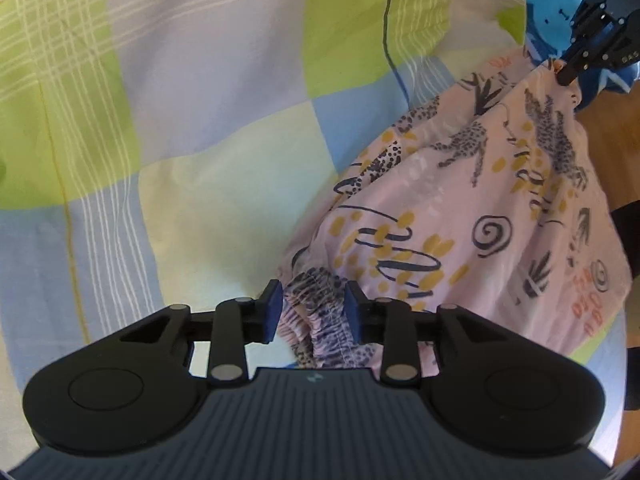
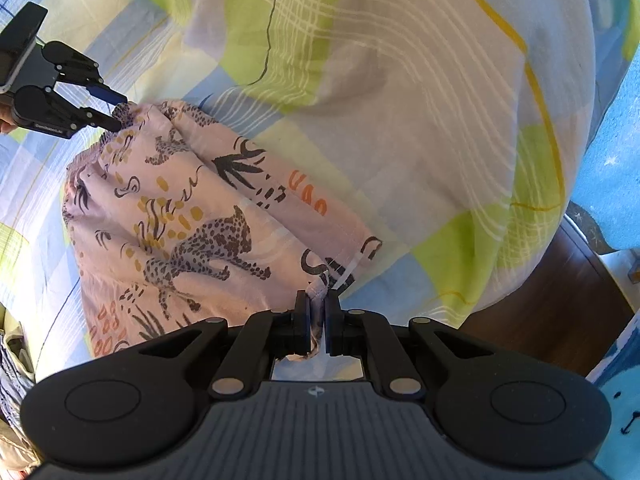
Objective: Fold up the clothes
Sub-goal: 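Fold the shorts over with both grippers and release onto the blanket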
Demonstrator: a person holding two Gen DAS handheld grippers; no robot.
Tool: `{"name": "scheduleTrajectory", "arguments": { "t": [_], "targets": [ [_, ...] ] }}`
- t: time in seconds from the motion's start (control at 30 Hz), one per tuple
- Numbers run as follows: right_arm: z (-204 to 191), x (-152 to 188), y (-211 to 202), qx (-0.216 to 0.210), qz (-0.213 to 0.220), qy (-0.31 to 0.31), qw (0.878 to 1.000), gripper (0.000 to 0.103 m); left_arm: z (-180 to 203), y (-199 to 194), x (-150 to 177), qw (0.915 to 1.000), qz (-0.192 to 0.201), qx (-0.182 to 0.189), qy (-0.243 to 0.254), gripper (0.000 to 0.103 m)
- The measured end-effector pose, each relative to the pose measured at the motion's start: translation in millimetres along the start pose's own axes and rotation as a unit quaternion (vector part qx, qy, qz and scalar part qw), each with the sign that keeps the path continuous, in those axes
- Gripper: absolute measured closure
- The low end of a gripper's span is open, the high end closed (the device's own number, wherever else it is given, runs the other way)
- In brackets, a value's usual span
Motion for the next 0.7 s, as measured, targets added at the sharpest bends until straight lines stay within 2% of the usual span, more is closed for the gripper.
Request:
{"name": "scheduleTrajectory", "arguments": {
  "t": [0.07, 0.3, 0.47, 0.63, 0.7],
  "targets": [
    [0.3, -1.2, -1.2, 0.002, -0.001, 0.002, 1.000, 0.097, -0.8, -1.5, 2.5, 1.0000, -0.002, -0.005, -0.002, 0.098],
    [-3.0, -14.8, -24.9, 0.012, 0.033, 0.006, 0.999, 0.098, -19.0, -41.2, 15.4, 0.9972, 0.041, -0.023, -0.057, 0.099],
    [5.1, -28.0, -15.1, 0.030, 0.047, 0.007, 0.998, 0.098, -29.6, -26.4, 11.3, 0.9944, 0.043, -0.034, -0.090, 0.100],
    [16.7, -25.8, 7.8, 0.032, 0.020, 0.014, 0.999, 0.098, -34.6, -2.2, 8.4, 0.9932, 0.032, -0.052, -0.099, 0.099],
    [18.5, -24.4, 10.9, 0.038, 0.013, 0.008, 0.999, 0.094, -35.1, 0.4, 8.5, 0.9921, 0.028, -0.065, -0.104, 0.095]
  ]
}}
Point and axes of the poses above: each gripper's, at about its wrist camera, not at the fingertips, and y roughly the way its jaws point, z to its right, x to its underside, the point moved 4 cm from there along y, roughly the way its jaws point, and after that the axes turned 3 degrees about -y, right-handed, at the moved point
